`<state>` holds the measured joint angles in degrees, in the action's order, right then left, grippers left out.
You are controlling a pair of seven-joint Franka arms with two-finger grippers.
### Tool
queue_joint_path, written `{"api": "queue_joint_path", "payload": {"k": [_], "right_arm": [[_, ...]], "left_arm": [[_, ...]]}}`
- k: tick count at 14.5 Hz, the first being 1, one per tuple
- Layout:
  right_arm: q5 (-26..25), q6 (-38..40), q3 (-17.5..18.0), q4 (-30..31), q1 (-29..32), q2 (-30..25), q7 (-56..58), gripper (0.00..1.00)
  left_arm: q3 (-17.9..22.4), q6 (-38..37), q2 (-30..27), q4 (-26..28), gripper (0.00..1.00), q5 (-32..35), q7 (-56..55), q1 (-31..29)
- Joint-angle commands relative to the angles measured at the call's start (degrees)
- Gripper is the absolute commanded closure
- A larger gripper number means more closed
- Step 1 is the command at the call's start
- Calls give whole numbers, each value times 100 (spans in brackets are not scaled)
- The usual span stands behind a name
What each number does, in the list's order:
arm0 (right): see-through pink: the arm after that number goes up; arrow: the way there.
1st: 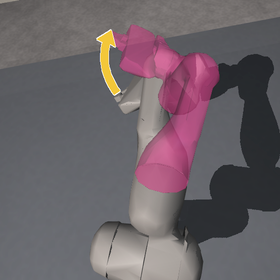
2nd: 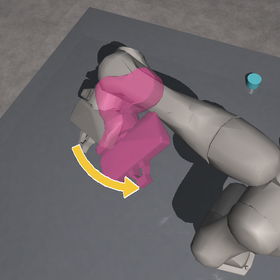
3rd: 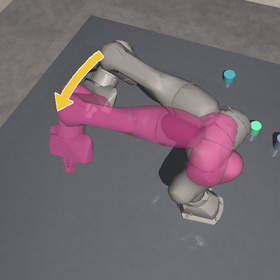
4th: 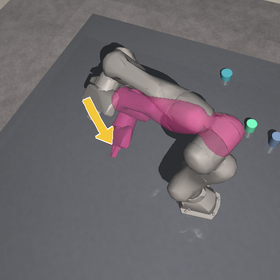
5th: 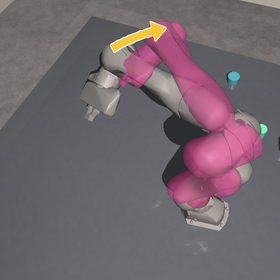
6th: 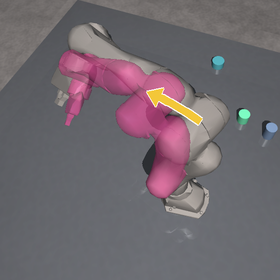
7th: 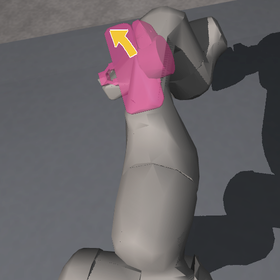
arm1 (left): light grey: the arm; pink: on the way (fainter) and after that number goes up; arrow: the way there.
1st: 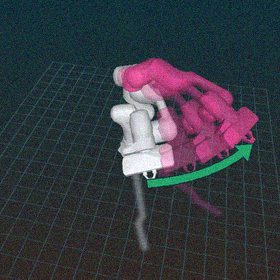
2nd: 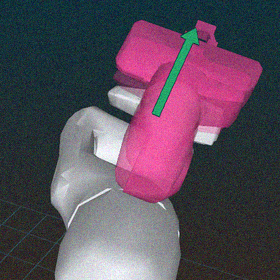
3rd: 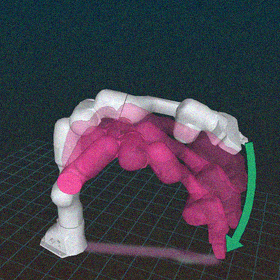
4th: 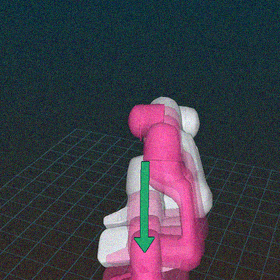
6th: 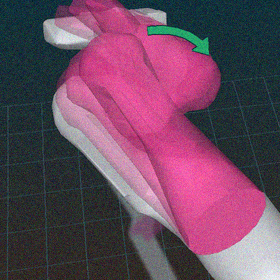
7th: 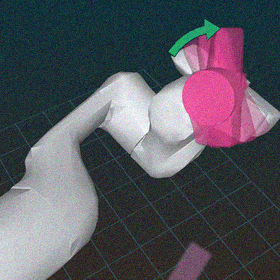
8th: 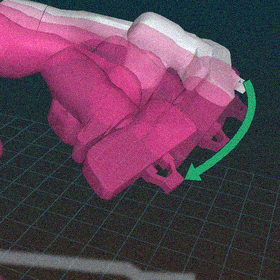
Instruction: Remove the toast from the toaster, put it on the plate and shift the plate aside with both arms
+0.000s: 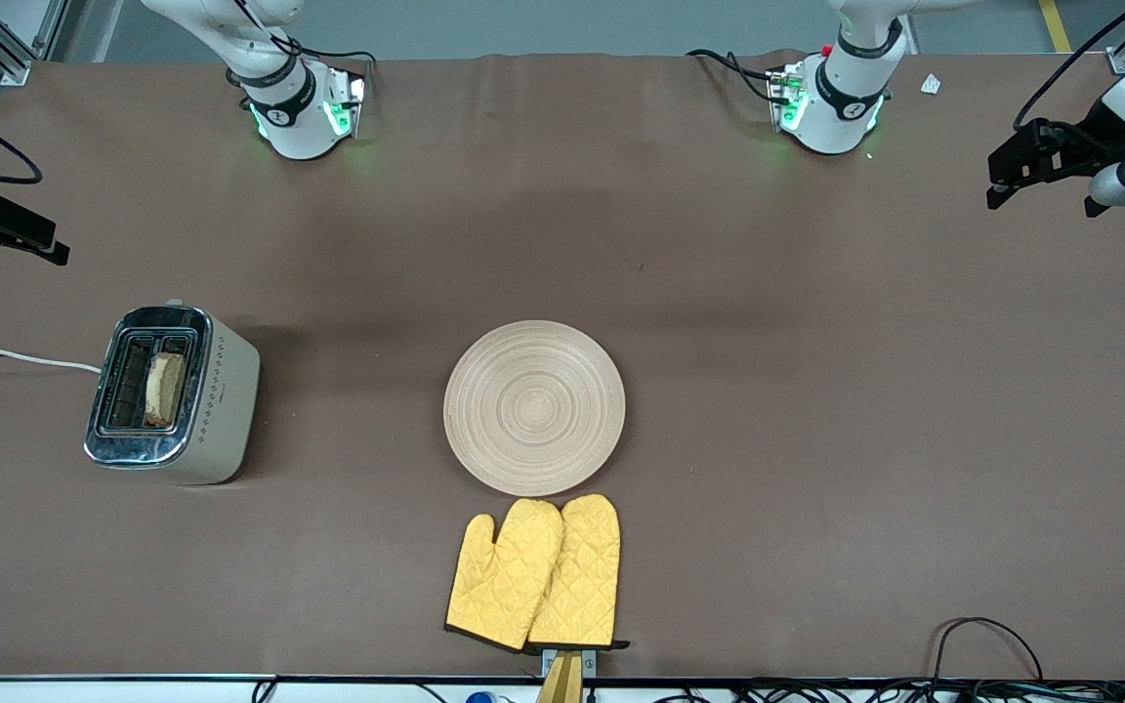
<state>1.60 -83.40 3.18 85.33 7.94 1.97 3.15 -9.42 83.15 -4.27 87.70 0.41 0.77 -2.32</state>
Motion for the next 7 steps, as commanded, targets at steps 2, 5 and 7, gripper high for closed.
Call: {"api": "queue_joint_path", "payload": {"k": [2, 5, 7], "right_arm": [[112, -54, 33, 71, 49, -65, -25, 0], [112, -54, 33, 71, 49, -65, -25, 0], [112, -54, 33, 71, 49, -65, -25, 0]], "left_arm": [[-16, -18, 49, -130, 0, -6, 37, -23], [-7, -18, 84, -200, 0, -6, 37, -40], [-7, -18, 111, -200, 0, -32, 37, -40]]}}
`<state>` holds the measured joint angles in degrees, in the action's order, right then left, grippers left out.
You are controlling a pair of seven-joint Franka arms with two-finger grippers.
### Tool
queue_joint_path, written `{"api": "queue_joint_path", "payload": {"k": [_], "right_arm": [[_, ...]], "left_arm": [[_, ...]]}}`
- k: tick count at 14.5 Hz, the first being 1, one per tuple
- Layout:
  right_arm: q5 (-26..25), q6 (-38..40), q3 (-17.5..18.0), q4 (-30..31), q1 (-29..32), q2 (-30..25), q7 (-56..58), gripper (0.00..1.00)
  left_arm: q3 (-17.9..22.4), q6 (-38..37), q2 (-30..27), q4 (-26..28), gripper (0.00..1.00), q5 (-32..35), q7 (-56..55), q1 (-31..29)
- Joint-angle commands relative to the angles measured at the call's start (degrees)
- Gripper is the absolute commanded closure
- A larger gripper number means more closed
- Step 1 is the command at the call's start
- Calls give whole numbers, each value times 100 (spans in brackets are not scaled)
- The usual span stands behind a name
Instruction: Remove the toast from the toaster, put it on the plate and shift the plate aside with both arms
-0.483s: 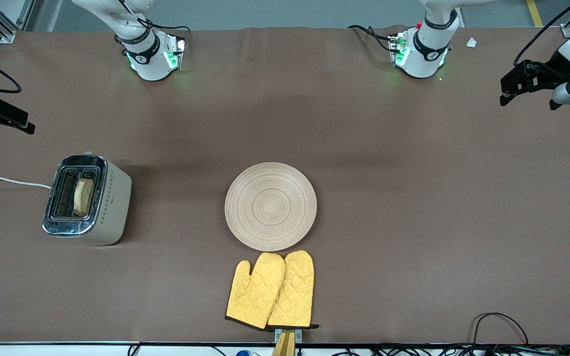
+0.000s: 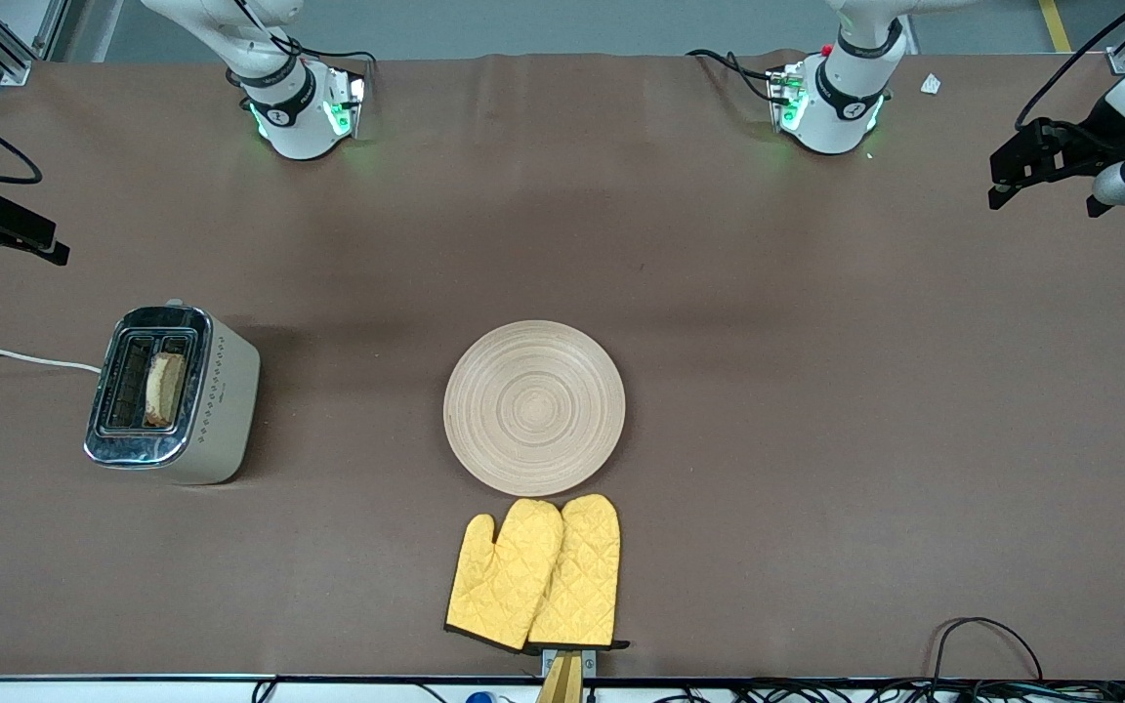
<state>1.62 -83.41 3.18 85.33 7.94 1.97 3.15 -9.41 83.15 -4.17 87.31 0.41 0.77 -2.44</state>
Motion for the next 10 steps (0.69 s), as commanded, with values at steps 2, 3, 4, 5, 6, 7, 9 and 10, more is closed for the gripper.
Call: {"api": "queue_joint_path", "payload": {"k": [2, 3, 4, 5, 6, 7, 9, 10], "right_arm": [[111, -52, 33, 80, 49, -65, -25, 0], [111, -52, 33, 80, 49, -65, -25, 0], [111, -52, 33, 80, 49, -65, -25, 0], [111, -52, 33, 80, 49, -65, -25, 0], [111, -52, 33, 80, 49, -65, -25, 0], [111, -61, 33, 80, 49, -65, -25, 0], [111, -79, 33, 89, 49, -65, -25, 0], [111, -87, 33, 80, 49, -65, -16, 0]], "left_arm": [[-8, -19, 109, -162, 0, -23, 28, -20], [-8, -19, 109, -171, 0, -41, 28, -29], [-8, -19, 109, -171, 0, -58, 37, -29], [-8, -19, 109, -162, 0, -67, 37, -37], [-8, -45, 109, -162, 0, -67, 28, -29], [-8, -97, 109, -153, 0, -59, 28, -20], [-17, -168, 118, -162, 0, -6, 11, 6], [-34, -168, 118, -162, 0, 3, 11, 33]]}}
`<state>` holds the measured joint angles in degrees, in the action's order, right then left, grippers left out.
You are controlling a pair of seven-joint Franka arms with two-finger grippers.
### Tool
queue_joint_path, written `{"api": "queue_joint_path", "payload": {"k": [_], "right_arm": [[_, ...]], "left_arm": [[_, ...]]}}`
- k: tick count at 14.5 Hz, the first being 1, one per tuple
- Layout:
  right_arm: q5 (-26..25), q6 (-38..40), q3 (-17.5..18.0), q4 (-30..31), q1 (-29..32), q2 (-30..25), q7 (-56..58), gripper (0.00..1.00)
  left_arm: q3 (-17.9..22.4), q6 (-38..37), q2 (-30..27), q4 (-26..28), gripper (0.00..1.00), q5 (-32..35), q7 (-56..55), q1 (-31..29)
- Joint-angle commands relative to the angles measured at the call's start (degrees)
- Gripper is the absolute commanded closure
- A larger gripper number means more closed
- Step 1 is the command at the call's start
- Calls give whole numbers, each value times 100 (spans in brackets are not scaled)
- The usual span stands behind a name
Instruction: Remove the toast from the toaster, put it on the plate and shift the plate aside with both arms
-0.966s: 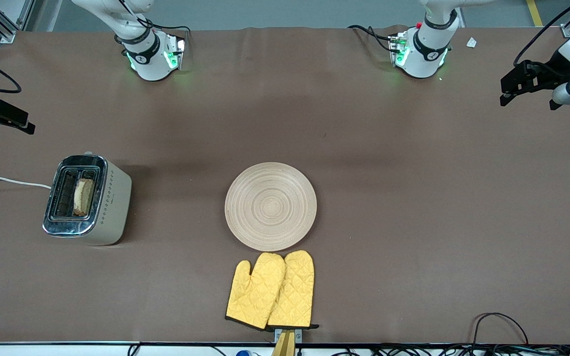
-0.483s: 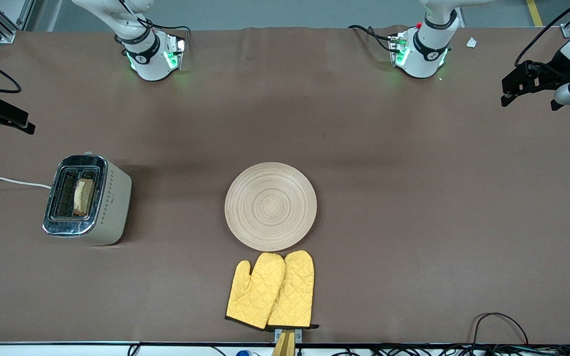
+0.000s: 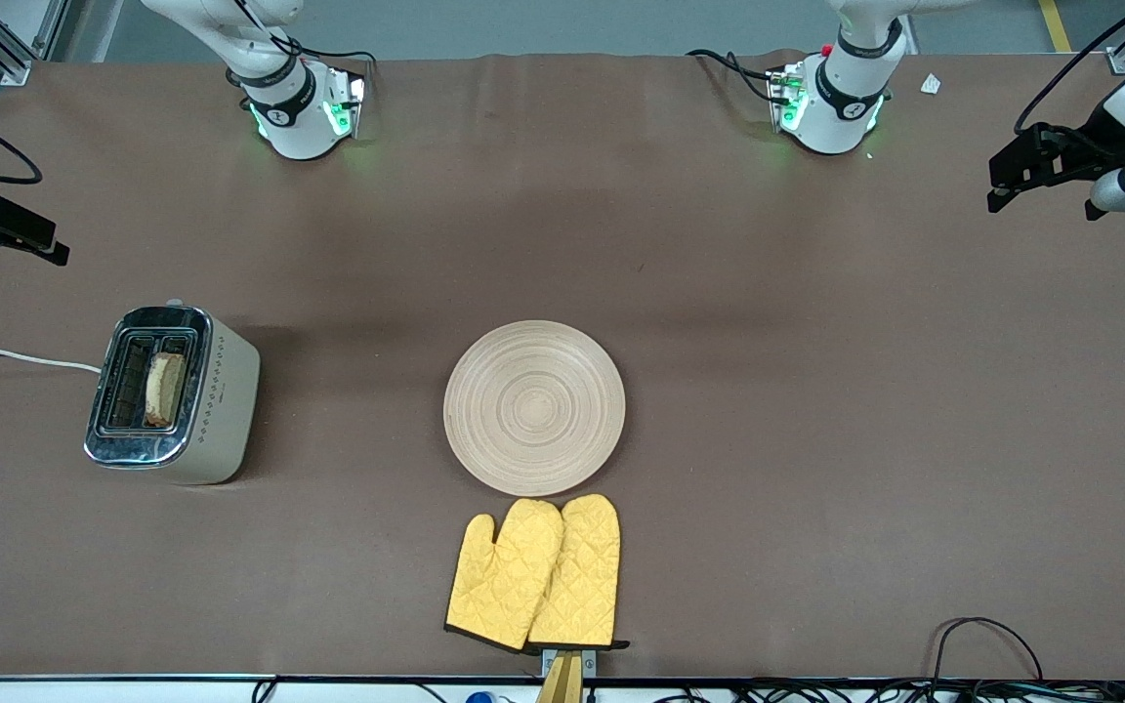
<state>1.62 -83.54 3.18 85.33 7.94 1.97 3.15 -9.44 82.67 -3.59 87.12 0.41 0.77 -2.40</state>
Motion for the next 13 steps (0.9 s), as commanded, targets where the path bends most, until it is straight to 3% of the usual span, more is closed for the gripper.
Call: {"api": "queue_joint_path", "payload": {"k": [1, 13], "right_arm": [[110, -75, 33, 80, 58, -65, -16, 0], [110, -118, 25, 115, 67, -57, -16, 0]], "left_arm": [[-49, -120, 60, -142, 0, -6, 2, 11], [-31, -137, 52, -151, 0, 3, 11, -33]]}}
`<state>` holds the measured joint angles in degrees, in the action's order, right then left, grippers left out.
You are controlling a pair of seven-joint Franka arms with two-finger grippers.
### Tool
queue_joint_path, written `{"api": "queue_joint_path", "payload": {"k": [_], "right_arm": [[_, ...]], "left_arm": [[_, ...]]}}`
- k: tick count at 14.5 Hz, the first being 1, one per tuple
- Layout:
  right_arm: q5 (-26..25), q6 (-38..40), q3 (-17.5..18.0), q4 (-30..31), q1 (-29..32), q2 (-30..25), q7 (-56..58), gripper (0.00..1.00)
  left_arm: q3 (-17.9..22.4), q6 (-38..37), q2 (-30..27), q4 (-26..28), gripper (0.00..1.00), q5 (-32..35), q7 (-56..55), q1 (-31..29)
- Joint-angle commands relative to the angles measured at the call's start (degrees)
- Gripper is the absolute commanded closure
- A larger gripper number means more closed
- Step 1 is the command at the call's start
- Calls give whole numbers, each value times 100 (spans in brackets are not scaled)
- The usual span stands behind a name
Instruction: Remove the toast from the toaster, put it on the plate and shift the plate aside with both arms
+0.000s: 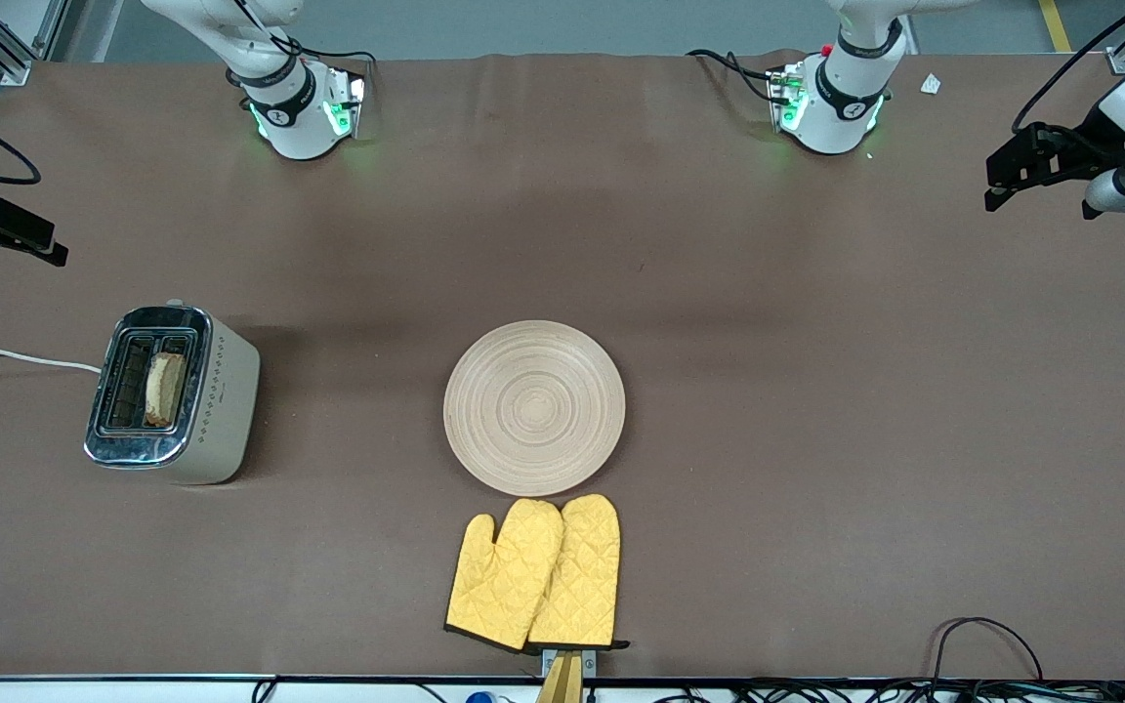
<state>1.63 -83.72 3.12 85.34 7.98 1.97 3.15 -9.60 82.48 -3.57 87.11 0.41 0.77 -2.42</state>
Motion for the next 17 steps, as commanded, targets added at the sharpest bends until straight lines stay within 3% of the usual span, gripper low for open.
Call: {"api": "queue_joint_path", "payload": {"k": [1, 7, 17], "right_arm": [[110, -249, 31, 262, 46, -65, -16, 0], [110, -1234, 31, 1185, 37, -39, -25, 0], [101, -1454, 31, 1318, 2, 110, -25, 0]], "left_arm": [[-7, -118, 50, -151, 0, 3, 11, -22], [-16, -110, 58, -142, 0, -14, 19, -13], [-24, -144, 24, -99, 0, -6, 2, -4]]}}
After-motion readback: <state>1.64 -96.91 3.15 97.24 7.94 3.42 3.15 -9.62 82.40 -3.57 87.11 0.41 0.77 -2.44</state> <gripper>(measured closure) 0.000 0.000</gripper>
